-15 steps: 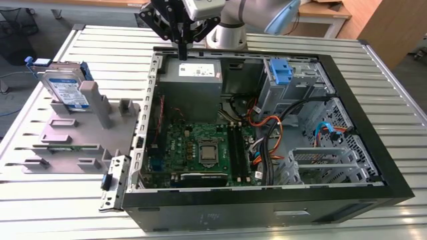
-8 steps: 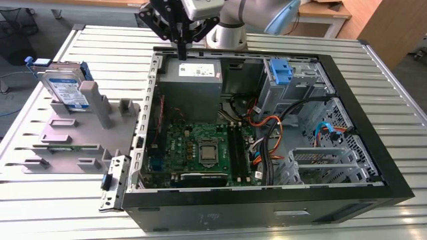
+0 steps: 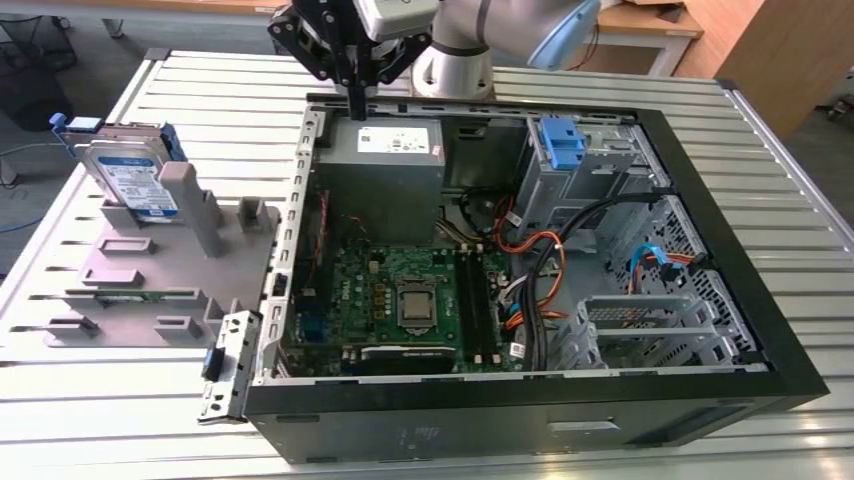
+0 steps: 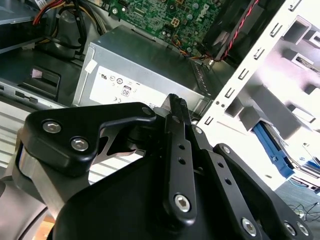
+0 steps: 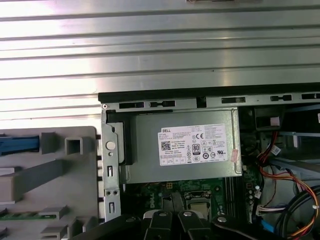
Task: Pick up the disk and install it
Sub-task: 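Reach for the disk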
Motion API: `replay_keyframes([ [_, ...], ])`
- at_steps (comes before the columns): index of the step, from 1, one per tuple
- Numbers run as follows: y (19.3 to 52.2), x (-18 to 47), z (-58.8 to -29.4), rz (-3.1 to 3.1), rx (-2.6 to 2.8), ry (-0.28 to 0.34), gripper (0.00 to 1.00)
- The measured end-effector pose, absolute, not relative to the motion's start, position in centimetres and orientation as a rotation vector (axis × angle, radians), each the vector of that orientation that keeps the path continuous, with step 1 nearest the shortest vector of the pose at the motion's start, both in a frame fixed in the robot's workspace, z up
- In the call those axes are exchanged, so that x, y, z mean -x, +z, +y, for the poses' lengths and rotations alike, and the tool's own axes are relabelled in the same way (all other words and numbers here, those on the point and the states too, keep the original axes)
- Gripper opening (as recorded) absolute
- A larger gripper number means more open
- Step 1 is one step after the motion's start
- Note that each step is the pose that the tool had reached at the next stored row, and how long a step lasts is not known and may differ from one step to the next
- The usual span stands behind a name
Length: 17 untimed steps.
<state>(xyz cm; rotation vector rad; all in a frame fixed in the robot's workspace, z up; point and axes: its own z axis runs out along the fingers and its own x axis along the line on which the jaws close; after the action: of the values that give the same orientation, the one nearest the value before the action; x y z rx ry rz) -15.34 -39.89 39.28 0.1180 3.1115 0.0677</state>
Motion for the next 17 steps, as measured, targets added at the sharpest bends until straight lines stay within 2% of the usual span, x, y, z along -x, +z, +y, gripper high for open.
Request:
replay_keyframes([
  [17,39.3,17.1,-39.8,3.112,-0.118,0.068,0.11],
])
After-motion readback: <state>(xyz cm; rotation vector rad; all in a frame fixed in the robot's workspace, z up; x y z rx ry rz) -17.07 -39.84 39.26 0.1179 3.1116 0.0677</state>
